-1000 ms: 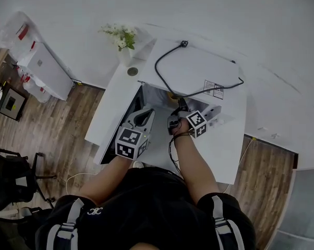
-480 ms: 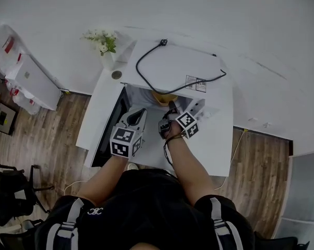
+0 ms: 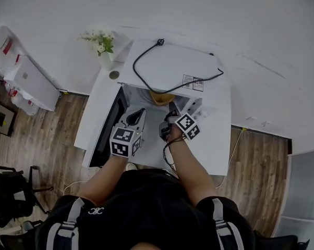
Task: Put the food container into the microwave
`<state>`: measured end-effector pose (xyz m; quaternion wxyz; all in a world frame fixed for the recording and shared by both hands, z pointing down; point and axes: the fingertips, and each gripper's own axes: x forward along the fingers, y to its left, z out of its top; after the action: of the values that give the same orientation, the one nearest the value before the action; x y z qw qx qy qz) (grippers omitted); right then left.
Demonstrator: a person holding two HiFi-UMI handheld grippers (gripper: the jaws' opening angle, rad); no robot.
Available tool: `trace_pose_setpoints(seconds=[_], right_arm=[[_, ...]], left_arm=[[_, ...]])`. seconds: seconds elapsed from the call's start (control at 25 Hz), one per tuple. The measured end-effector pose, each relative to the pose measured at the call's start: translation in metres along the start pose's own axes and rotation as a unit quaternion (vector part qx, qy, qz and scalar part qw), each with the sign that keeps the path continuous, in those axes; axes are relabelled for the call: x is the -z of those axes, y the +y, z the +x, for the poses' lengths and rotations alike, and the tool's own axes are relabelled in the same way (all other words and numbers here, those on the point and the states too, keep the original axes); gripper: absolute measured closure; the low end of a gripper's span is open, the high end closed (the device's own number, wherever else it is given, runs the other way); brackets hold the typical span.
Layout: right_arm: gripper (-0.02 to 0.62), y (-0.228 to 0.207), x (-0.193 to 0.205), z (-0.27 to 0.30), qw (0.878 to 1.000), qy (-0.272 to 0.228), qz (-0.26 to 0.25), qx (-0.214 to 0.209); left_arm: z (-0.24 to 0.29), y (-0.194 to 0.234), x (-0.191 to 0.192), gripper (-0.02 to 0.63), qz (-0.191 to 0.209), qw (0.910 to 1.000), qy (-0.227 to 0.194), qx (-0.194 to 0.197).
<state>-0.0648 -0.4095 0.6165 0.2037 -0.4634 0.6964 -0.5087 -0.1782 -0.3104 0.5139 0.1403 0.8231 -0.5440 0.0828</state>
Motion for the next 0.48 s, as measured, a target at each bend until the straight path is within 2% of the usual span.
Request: trace_pose_setpoints(seconds=[0.12,0.2,0.4,0.48], right_arm=[[0.598,0.015,-0.007,-0.014,0.997,0.008,-0.072,-0.017],[0.598,0.026,-0.013,-0.026,0.990,0.014,-0.140,-0.022],[0.598,0.046,-0.028,-0.064,0.955,0.011,-0.297,0.001],[0.598,0.059,-0.035,-0.081,0.934,-0.002,-0.358,-0.001]], left_arm=[[0.007,-0.003,-0.002,0.604,-0.002,1.0000,-0.003,0.003],[0.013,-0.006,-0.003,0.604,-0.002,1.0000,-0.004,0.005],[0.025,-0.013,-0.002,0.604,-0.002,0.9999,-0.002,0.013],[0.030,-0.017,0.000,0.604,0.000,0.9998,0.001,0.019]])
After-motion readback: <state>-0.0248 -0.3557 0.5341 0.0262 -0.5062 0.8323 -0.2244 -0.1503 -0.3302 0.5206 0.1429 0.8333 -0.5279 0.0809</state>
